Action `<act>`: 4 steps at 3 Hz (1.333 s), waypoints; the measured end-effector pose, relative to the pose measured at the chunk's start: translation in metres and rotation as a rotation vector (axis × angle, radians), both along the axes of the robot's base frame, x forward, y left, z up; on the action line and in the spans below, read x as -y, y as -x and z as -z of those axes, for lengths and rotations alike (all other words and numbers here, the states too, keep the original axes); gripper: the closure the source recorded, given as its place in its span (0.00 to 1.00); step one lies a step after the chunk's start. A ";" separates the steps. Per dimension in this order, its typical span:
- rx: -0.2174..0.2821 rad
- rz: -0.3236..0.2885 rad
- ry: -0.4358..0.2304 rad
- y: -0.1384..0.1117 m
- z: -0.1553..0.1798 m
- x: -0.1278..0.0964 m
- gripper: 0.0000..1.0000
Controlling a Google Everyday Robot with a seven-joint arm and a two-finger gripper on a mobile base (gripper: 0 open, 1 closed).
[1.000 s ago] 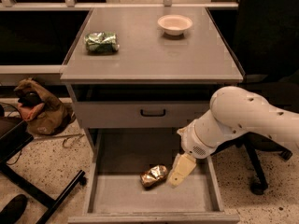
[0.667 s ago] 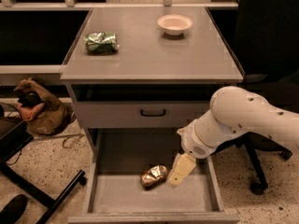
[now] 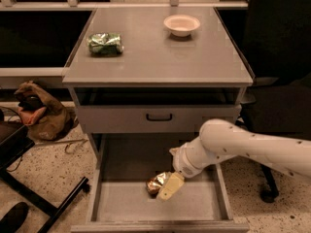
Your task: Pick orange can from middle drawer and place on counter
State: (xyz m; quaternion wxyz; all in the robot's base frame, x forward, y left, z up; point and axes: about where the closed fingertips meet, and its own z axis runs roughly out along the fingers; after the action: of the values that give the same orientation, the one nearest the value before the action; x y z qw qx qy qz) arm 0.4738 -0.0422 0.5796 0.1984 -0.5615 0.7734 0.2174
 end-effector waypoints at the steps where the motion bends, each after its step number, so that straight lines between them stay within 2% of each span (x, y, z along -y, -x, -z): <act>1: 0.045 0.054 -0.023 -0.029 0.061 -0.023 0.00; 2: 0.045 0.054 -0.023 -0.029 0.061 -0.023 0.00; 4: 0.011 0.039 -0.078 -0.052 0.099 -0.023 0.00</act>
Offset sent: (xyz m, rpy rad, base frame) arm 0.0184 0.0169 -0.0527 0.0113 -0.0193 -0.0336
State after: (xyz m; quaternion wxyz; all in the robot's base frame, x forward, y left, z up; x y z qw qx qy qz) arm 0.5258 -0.0189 0.4809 0.2287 -0.5394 0.7739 0.2404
